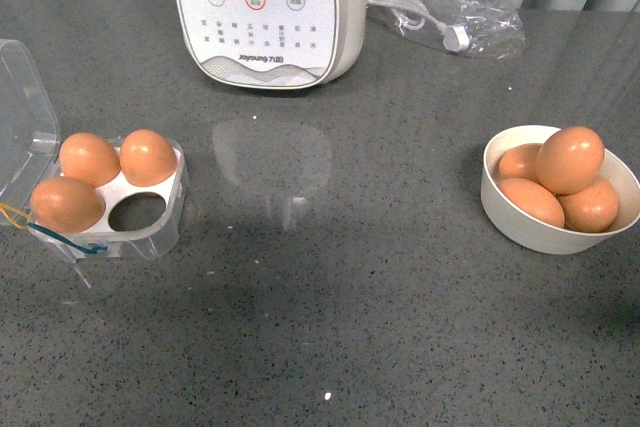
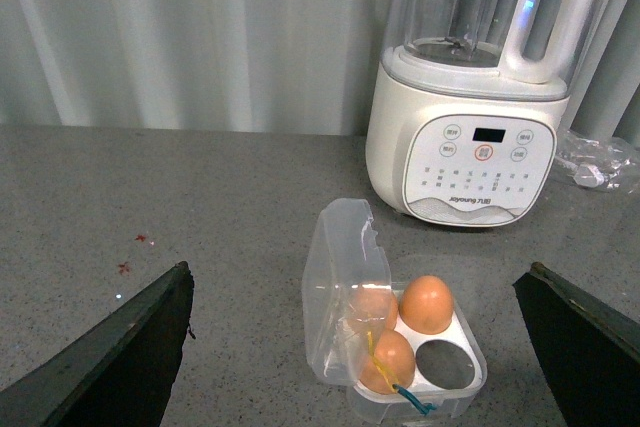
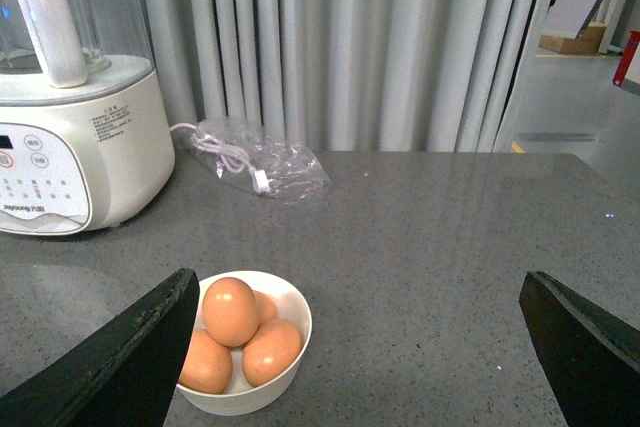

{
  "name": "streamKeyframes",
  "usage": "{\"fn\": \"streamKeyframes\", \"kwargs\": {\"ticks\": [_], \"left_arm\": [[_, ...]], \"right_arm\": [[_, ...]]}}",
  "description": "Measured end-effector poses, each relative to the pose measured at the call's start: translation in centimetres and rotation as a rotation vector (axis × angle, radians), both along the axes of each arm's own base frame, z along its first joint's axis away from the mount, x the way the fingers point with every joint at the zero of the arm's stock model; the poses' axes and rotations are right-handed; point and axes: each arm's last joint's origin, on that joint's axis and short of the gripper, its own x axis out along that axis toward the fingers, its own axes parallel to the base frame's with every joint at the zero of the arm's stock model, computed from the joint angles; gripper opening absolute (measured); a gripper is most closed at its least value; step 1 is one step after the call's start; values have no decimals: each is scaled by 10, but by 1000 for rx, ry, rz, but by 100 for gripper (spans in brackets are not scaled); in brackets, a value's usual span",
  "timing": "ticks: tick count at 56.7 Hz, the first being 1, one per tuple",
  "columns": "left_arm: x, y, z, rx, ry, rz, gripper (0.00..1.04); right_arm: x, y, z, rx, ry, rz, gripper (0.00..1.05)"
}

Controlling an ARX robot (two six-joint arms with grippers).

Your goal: Put egg into box

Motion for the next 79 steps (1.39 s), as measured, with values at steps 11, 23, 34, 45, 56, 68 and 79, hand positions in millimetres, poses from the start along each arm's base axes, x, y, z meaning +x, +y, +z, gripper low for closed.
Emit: {"fn": "streamKeyframes", "kwargs": {"ticks": [11, 23, 34, 45, 56, 68, 79], "left_arm": [[0, 0, 0, 0, 0, 0, 98], [0, 0, 0, 0, 0, 0, 98], [0, 0, 0, 0, 0, 0, 98], [0, 0, 0, 0, 0, 0, 98], [0, 0, 0, 0, 0, 1, 98], [0, 0, 0, 0, 0, 0, 98], [0, 0, 0, 0, 0, 0, 98]], "right_arm": [[0, 0, 0, 0, 0, 0, 97], [0, 0, 0, 0, 0, 0, 97], [0, 0, 0, 0, 0, 0, 97], [0, 0, 0, 0, 0, 0, 97], [13, -1, 1, 165, 262, -212, 97], [62, -3, -14, 155, 384, -111, 97], [91, 3, -18, 71, 388, 66, 97]]}}
